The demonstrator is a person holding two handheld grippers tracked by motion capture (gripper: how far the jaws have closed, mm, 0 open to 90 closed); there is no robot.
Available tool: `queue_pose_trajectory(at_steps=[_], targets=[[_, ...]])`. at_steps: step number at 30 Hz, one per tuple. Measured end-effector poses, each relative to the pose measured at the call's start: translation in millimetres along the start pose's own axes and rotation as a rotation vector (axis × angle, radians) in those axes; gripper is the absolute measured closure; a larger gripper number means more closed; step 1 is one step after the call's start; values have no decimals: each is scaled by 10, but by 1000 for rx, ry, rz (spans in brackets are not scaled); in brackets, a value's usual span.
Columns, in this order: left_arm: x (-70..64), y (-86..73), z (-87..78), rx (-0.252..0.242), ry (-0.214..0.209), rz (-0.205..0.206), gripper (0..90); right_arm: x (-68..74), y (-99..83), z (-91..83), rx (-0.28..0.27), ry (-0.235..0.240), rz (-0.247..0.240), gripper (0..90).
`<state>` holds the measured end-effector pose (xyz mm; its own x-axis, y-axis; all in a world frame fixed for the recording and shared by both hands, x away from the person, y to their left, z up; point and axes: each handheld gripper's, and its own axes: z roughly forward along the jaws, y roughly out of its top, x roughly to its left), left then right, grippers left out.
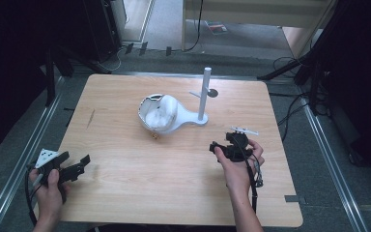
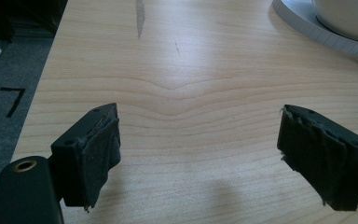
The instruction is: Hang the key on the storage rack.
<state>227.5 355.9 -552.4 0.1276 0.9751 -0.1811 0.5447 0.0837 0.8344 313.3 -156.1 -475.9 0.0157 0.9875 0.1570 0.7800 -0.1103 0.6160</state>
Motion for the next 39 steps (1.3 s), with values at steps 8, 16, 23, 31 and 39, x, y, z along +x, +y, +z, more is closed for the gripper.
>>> queue_pose_trajectory(at_steps=[8, 16, 23, 31, 39], targets=[[-2, 0, -1, 0, 2, 2, 140, -269, 10, 15, 54, -45, 66, 137], [-11, 1, 4, -3, 3, 3, 140, -624, -11, 63, 101, -100, 161, 226], [-11, 3, 8, -3, 5, 2, 140, -759, -60, 167, 173, -121, 179, 365], [-11, 3, 10, -6, 6, 0, 140, -763, -99, 184, 226, -113, 173, 516], [-10, 4, 11, -4, 7, -1, 140, -731, -117, 207, 276, -121, 146, 615]])
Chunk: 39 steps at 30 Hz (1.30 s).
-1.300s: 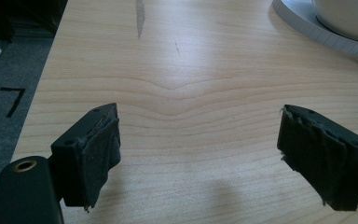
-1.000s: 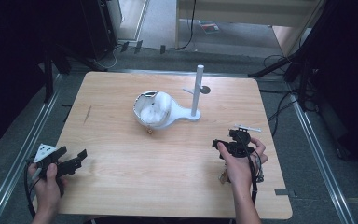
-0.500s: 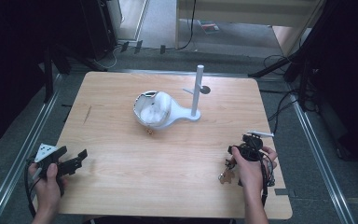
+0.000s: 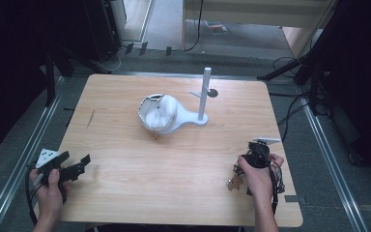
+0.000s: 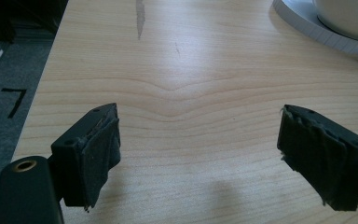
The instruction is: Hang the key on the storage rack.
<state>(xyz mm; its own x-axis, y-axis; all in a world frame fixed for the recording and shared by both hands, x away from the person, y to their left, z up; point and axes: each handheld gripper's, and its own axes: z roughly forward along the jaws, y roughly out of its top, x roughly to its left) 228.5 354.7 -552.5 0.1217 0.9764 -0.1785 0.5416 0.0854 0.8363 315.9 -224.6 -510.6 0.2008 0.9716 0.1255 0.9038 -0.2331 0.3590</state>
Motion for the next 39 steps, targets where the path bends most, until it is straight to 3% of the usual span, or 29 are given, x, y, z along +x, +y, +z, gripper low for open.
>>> queue_pose_trajectory(at_steps=[4, 6, 16, 21, 32, 35, 39], targets=[[2, 0, 0, 0, 1, -1, 140, 98, -21, 2, 34, -47, -126, 653], [2, 0, -1, 1, 2, -1, 141, 126, -34, 6, 27, -81, -157, 703], [4, 0, -2, 1, 2, -3, 140, 113, -58, 9, -9, -49, -209, 784], [4, 1, -1, 2, 2, -5, 140, 66, -72, 5, -38, -4, -181, 797], [5, 1, -1, 1, 1, -4, 141, 107, -92, -262, -305, 96, -187, 800], [4, 1, 0, 2, 1, -4, 140, 91, -100, -363, -378, 157, -176, 799], [4, 1, 0, 2, 1, -4, 140, 81, -119, -476, -471, 201, -169, 799]])
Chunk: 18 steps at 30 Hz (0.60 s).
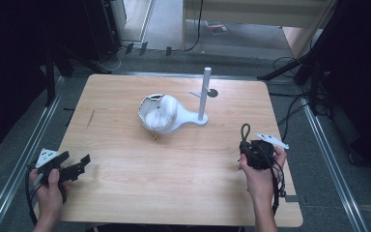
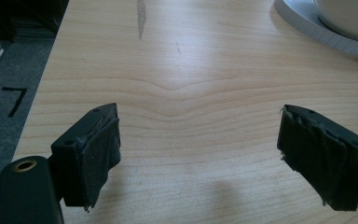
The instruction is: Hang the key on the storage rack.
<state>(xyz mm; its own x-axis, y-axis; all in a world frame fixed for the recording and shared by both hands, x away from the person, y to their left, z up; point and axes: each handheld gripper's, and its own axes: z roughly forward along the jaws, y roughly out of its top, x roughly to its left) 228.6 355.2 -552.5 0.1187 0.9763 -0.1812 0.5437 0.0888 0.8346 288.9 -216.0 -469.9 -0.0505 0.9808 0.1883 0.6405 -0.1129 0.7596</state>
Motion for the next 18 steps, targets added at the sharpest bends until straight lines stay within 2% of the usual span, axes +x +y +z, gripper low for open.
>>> queue_pose_trajectory(at_steps=[8, 13, 18], targets=[[-1, 0, 0, 0, 1, 2, 141, 77, 37, -146, -129, 68, -28, 799], [-1, 0, 0, 0, 1, 2, 140, 110, 48, -204, -193, 121, -21, 798], [-2, 0, 1, 0, 2, 2, 140, 123, 54, -223, -251, 175, -42, 798]])
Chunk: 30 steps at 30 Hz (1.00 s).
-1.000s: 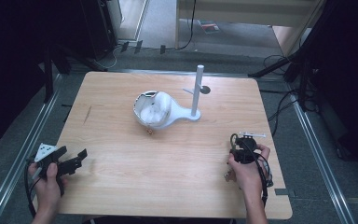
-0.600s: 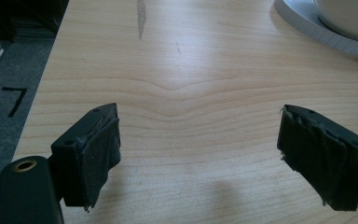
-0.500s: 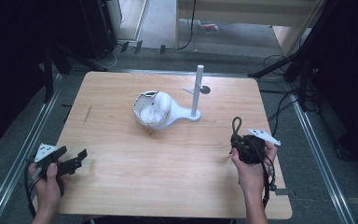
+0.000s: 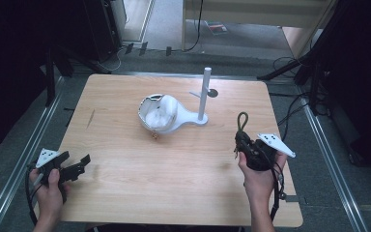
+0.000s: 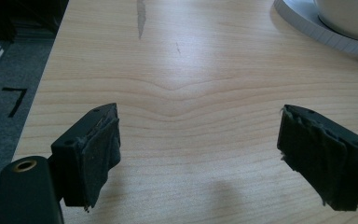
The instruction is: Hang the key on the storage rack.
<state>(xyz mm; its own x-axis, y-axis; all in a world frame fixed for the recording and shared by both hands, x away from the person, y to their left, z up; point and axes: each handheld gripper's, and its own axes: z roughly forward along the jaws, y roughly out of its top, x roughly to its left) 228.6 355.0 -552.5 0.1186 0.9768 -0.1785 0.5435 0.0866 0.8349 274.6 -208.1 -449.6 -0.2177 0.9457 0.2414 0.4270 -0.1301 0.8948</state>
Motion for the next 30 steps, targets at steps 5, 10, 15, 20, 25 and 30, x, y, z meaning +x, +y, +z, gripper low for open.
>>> queue_pose_trajectory(at_steps=[5, 10, 15, 20, 25, 30], targets=[[0, 1, 0, 0, 0, 0, 141, 46, -4, -6, -68, 65, -32, 797], [0, 0, 0, 0, 1, -2, 140, 108, -11, 11, -112, 105, -59, 797], [3, 0, -2, 0, 0, -4, 140, 171, -7, 51, -137, 153, -98, 798], [2, -1, -3, -1, 1, -3, 141, 244, 40, 64, -169, 208, -112, 798], [5, -2, -6, -4, 1, -4, 140, 367, 94, 112, -184, 270, -157, 798], [5, -3, -10, -7, 2, 0, 141, 451, 148, 223, -178, 299, -138, 798]])
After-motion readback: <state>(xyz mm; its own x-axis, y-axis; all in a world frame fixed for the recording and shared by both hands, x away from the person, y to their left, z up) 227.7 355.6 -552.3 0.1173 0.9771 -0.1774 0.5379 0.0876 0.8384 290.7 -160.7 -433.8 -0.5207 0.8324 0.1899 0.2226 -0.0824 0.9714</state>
